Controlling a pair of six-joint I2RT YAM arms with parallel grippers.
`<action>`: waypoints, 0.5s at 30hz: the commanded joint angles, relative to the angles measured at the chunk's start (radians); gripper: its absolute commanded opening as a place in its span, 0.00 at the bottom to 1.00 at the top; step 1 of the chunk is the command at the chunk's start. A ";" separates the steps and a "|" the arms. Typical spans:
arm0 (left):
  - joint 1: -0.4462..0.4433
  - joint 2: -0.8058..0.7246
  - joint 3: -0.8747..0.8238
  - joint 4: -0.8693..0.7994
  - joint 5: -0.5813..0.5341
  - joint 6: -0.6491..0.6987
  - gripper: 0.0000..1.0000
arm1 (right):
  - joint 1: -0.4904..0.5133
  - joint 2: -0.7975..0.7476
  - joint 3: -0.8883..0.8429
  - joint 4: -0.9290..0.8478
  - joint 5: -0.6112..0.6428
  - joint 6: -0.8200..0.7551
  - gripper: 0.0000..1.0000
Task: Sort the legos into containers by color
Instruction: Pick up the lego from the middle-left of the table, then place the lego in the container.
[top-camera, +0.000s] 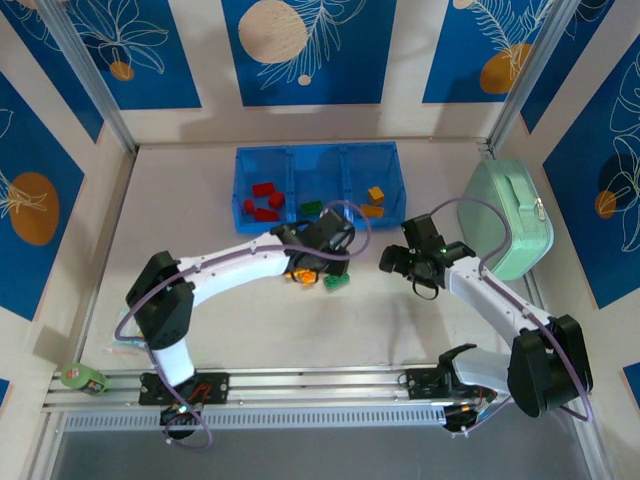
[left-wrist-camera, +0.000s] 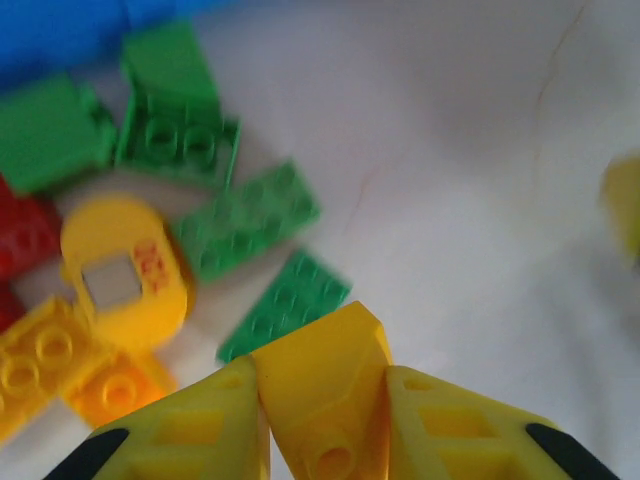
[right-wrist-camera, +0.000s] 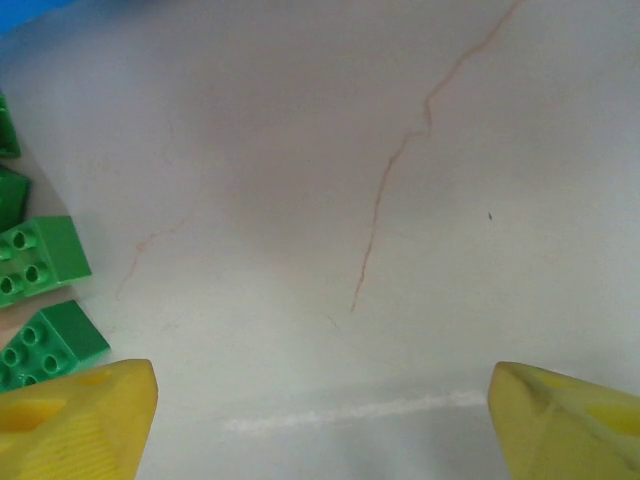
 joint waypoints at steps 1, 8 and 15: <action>0.056 0.100 0.167 -0.042 -0.013 0.095 0.24 | -0.004 -0.048 -0.040 -0.009 -0.008 0.061 0.86; 0.141 0.369 0.579 -0.091 0.019 0.176 0.24 | 0.006 -0.089 -0.059 -0.040 -0.025 0.063 0.86; 0.181 0.590 0.923 -0.149 0.047 0.217 0.27 | 0.027 -0.136 -0.072 -0.037 -0.038 0.064 0.86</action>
